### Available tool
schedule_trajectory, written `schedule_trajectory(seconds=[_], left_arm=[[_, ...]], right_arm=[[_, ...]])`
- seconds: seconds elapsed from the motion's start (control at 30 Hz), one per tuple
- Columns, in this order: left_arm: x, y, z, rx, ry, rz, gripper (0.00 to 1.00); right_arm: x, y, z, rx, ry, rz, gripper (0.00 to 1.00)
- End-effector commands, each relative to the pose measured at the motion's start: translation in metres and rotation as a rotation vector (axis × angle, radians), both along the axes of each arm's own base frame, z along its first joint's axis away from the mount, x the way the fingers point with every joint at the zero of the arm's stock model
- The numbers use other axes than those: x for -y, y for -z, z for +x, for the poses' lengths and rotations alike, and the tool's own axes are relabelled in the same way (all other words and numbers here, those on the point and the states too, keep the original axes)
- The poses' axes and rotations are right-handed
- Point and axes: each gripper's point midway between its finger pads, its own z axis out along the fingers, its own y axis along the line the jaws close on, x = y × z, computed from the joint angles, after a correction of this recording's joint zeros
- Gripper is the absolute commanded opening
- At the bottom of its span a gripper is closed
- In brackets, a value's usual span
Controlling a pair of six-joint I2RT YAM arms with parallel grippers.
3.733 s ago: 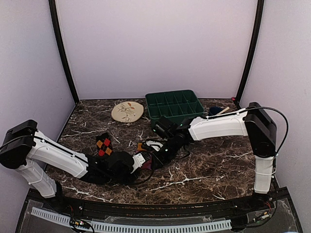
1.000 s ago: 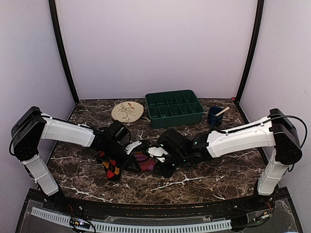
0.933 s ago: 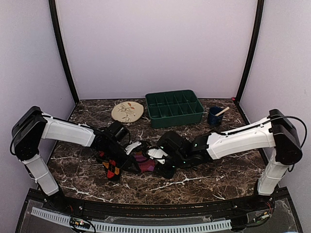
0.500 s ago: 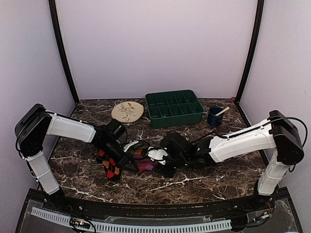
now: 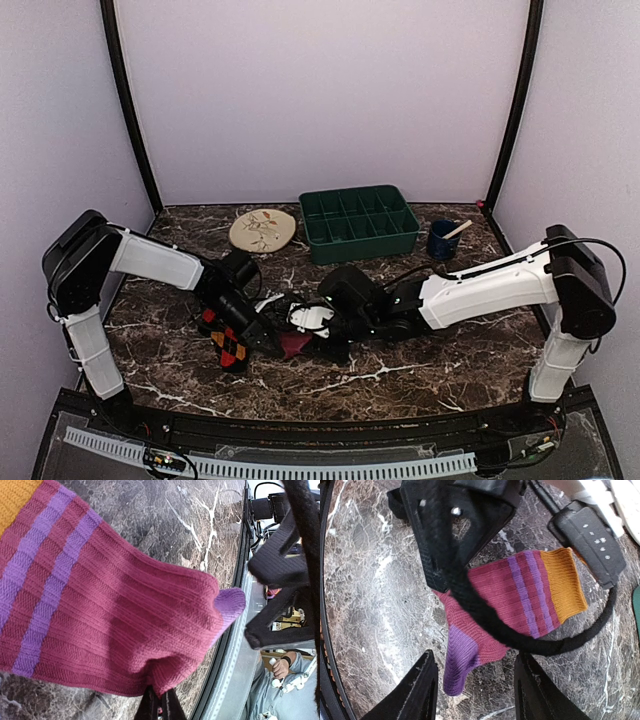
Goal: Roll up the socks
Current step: Roll the sock at the center of the board.
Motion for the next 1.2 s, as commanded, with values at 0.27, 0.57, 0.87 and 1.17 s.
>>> schedule_trajectory(seconds=[0.27, 0.57, 0.87, 1.17], left_arm=[[0.0, -0.007, 0.008, -0.033, 0.004, -0.048, 0.0], [-0.004, -0.007, 0.012, -0.043, -0.01, -0.052, 0.0], [-0.003, -0.011, 0.012, -0.046, -0.009, -0.066, 0.0], [-0.004, -0.009, 0.01, -0.056, -0.009, -0.067, 0.0]], right_arm=[[-0.018, 0.01, -0.007, -0.01, -0.098, -0.029, 0.48], [-0.019, 0.022, -0.002, 0.016, -0.115, -0.07, 0.42], [-0.017, 0.035, 0.001, 0.014, -0.12, -0.089, 0.37], [-0.016, 0.045, 0.012, 0.02, -0.097, -0.109, 0.12]])
